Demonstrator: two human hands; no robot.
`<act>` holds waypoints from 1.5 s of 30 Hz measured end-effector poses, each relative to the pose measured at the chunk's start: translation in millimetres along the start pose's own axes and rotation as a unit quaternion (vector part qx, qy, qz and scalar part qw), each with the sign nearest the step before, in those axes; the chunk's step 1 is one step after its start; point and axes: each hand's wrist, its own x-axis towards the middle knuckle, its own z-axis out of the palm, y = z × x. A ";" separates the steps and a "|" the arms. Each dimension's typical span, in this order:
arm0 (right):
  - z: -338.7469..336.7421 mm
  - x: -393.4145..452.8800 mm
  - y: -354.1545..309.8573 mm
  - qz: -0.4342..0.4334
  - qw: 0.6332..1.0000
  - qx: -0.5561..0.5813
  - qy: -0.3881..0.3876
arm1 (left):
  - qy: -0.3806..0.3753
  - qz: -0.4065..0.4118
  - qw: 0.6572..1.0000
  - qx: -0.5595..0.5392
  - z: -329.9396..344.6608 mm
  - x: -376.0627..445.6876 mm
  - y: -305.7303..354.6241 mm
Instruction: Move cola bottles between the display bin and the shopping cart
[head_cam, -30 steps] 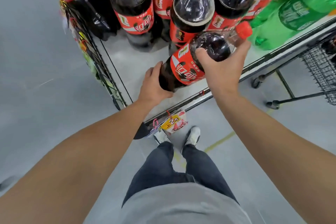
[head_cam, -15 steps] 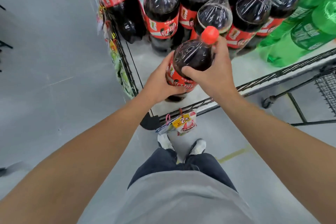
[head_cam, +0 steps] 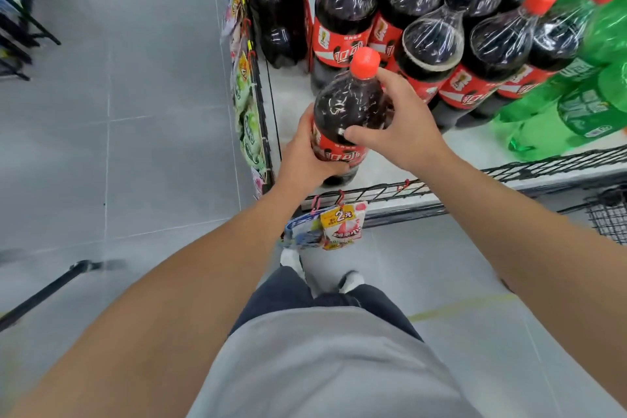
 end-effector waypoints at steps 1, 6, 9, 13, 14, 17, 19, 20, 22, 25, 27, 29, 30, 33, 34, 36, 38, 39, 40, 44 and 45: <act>-1.0 -0.1 -0.1 0.004 1.000 -0.010 -0.009 | 0.009 0.002 1.000 -0.002 2.8 -1.3 0.6; -9.8 8.9 -0.3 0.011 0.999 -0.023 -0.032 | 0.043 0.004 0.999 -0.010 12.9 -2.4 3.8; -17.7 21.6 1.1 0.021 0.998 -0.038 -0.042 | 0.055 0.001 0.998 -0.017 15.9 6.0 8.1; -22.2 40.6 2.1 0.024 0.999 -0.031 -0.038 | 0.074 0.007 0.997 -0.017 20.7 27.8 13.7; -22.8 45.1 1.7 0.019 0.999 -0.035 -0.033 | 0.079 0.008 0.997 -0.019 21.7 34.6 14.6; -23.3 60.0 -0.5 0.016 0.998 -0.054 -0.012 | 0.088 -0.001 0.996 -0.022 24.1 53.3 17.8; -24.1 68.3 -1.2 0.024 0.998 -0.057 -0.001 | 0.091 -0.005 0.996 -0.020 25.7 64.6 19.4; -24.3 71.6 -1.1 0.026 0.998 -0.058 0.004 | 0.089 -0.006 0.996 -0.023 26.2 70.5 19.8; -24.2 76.9 -0.6 0.025 0.998 -0.057 0.015 | 0.085 -0.004 0.996 -0.029 27.1 79.6 21.9; -23.2 81.5 2.1 0.026 0.997 -0.062 0.028 | 0.086 0.004 0.995 -0.041 29.7 87.0 24.1; -23.0 82.0 4.7 0.029 0.997 -0.066 0.031 | 0.090 0.010 0.995 -0.040 32.2 88.2 24.1; -22.8 81.7 6.5 0.032 0.997 -0.068 0.033 | 0.092 0.015 0.995 -0.040 34.3 88.2 23.0; -22.9 81.5 6.7 0.033 0.997 -0.068 0.034 | 0.092 0.016 0.995 -0.040 34.7 88.6 23.1; -22.1 81.3 7.2 0.033 0.997 -0.070 0.032 | 0.081 0.017 0.996 -0.029 31.5 89.8 24.0; -22.2 81.0 7.0 0.033 0.997 -0.071 0.029 | 0.074 0.016 0.997 -0.024 29.0 89.8 24.4; -23.2 80.3 6.8 0.032 0.996 -0.075 0.023 | 0.055 0.012 0.998 -0.012 22.7 88.2 25.5; -25.1 77.8 5.9 0.028 0.996 -0.085 0.022 | 0.043 0.002 0.999 0.013 14.5 83.0 29.3; -26.2 74.8 5.5 0.026 0.995 -0.092 0.025 | 0.043 -0.001 0.999 0.030 10.5 78.8 33.4; -27.2 70.5 5.6 0.024 0.995 -0.097 0.026 | 0.047 -0.006 0.998 0.047 6.9 73.5 37.3; -32.6 44.8 11.4 -0.007 0.991 -0.133 0.012 | 0.070 -0.008 0.992 0.107 -1.2 43.8 56.7; -35.4 37.6 15.0 -0.021 0.988 -0.152 0.004 | 0.075 -0.007 0.988 0.134 -1.8 34.6 62.1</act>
